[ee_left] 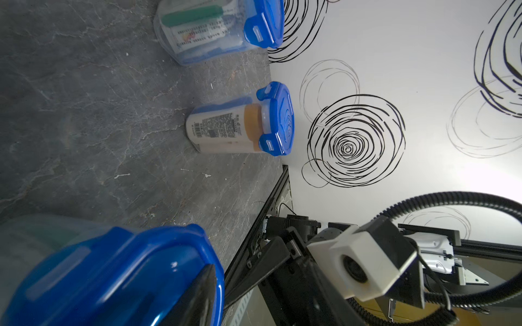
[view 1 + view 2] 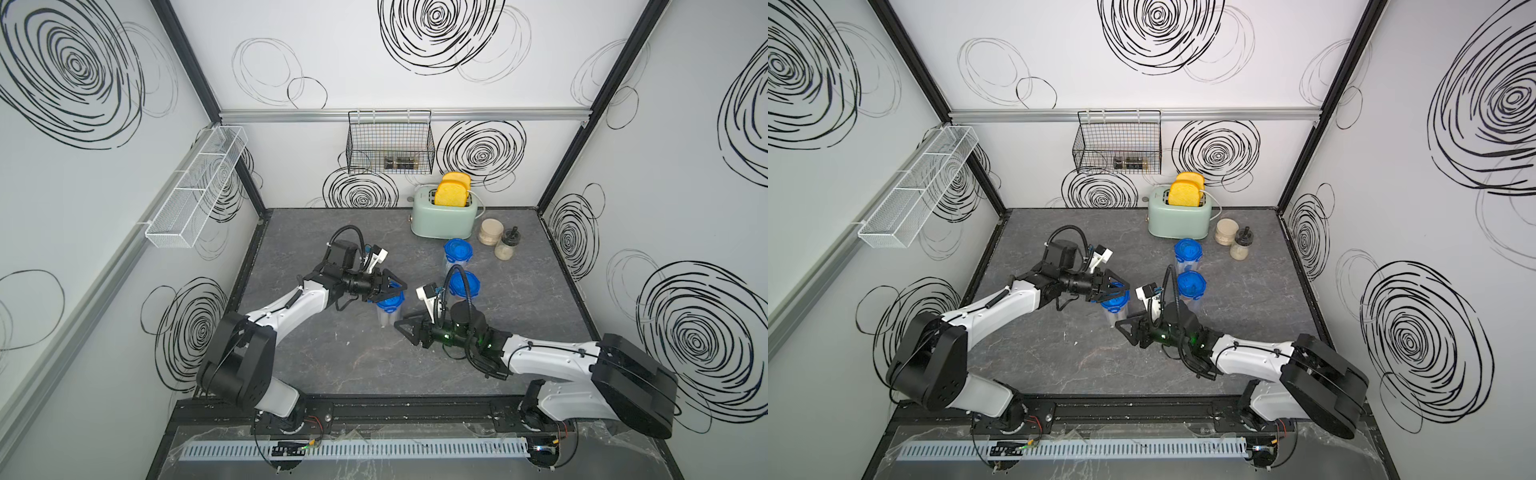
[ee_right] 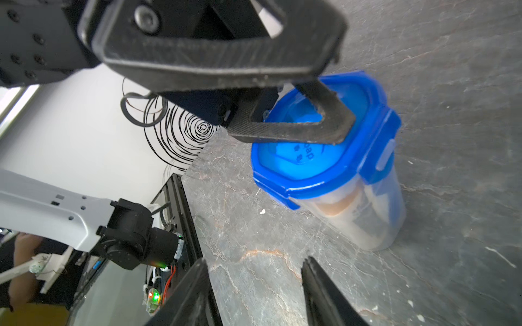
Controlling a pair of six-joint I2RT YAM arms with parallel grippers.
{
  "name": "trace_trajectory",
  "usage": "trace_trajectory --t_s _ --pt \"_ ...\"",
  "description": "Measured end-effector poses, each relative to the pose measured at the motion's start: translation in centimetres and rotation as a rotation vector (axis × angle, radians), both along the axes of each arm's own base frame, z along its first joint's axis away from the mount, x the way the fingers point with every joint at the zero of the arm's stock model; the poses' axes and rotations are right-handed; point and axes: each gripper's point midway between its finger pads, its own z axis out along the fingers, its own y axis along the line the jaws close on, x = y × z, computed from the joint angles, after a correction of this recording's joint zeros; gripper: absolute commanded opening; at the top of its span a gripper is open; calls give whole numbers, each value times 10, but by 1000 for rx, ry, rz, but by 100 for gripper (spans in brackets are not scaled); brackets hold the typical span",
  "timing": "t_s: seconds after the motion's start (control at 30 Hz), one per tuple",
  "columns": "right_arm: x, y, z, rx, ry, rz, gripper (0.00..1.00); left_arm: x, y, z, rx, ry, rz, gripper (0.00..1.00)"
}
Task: Take out toiletry kits
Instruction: Unfasten the latch on the container.
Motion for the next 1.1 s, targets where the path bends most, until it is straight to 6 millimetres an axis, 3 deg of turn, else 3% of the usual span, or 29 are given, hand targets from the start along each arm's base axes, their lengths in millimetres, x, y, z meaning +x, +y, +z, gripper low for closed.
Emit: trace_trajectory --t_s 0.2,0.43,0.73,1.1 --pt "3 10 -10 20 70 -12 56 1 1 -1 -7 8 2 55" --pt "10 19 -6 53 79 -16 56 3 3 -3 -12 16 4 54" --pt "23 17 -5 91 95 -20 54 3 3 -3 -11 13 3 54" --pt "22 21 -3 117 90 48 54 3 3 -5 -11 10 2 53"
